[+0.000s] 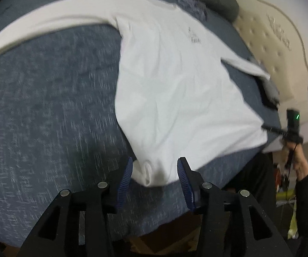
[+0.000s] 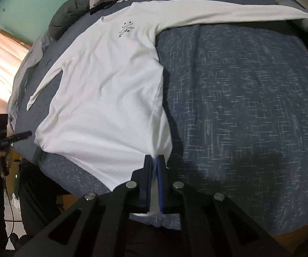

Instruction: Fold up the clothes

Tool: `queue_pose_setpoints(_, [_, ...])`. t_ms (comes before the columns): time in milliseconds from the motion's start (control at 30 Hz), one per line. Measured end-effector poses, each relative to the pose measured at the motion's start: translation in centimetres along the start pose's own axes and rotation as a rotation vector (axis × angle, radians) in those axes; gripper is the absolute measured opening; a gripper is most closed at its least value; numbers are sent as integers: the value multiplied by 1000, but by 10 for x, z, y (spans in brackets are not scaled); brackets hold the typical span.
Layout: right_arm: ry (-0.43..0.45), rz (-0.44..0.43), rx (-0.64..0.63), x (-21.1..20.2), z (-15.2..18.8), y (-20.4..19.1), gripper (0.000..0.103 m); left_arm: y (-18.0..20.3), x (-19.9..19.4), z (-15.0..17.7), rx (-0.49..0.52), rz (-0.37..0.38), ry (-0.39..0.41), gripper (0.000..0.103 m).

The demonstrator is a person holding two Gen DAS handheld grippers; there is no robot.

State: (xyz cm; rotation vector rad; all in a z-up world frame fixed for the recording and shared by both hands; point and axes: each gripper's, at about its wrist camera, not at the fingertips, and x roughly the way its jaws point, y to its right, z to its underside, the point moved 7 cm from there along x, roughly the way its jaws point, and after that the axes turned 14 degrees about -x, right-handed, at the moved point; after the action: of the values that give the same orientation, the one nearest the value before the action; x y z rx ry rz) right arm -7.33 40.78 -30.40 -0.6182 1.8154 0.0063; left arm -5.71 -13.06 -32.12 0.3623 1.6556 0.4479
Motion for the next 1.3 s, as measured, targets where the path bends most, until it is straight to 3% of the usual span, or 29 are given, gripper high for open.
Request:
queue_pose_setpoints(167, [16,-15,14,-4,1,0,4,-3,22,13,16,-28,-58,48])
queue_pose_setpoints(333, [23,-23,7,0,-9,-11,4,-8,40,13,3,-58,-67,47])
queue_pose_setpoints(400, [35,-28,9,-4,-11,-12,4,-6,43,13,14,-57,-64,34])
queue_pose_setpoints(433, [40,-32,9,-7,-12,-13,4,-4,43,13,20,-57,-60,12])
queue_pose_setpoints(467, [46,-36,7,-9,-13,-14,4,-2,41,12,27,-58,-56,5])
queue_pose_setpoints(600, [68,-43,-6,-23,-17,-19,4,17,17,10,77,-37,-26,5])
queue_pose_setpoints(700, [81,-35,-26,-34,-17,-22,2,28,-16,8,121,-77,16,5])
queue_pose_setpoints(867, [89,-35,-23,-38,-9,-19,2,40,-55,9,126,-52,24,4])
queue_pose_setpoints(1100, [21,-56,22,-6,6,-16,3,14,-24,24,97,-119,-26,5])
queue_pose_setpoints(1200, [-17,-46,10,7,6,-19,13,2,-9,23,60,-125,-39,5])
queue_pose_setpoints(1267, [-30,-45,3,14,5,-23,36,1,-6,24,49,-116,-38,5])
queue_pose_setpoints(1300, [-33,-47,-2,18,2,-25,37,3,-7,24,53,-113,-37,5])
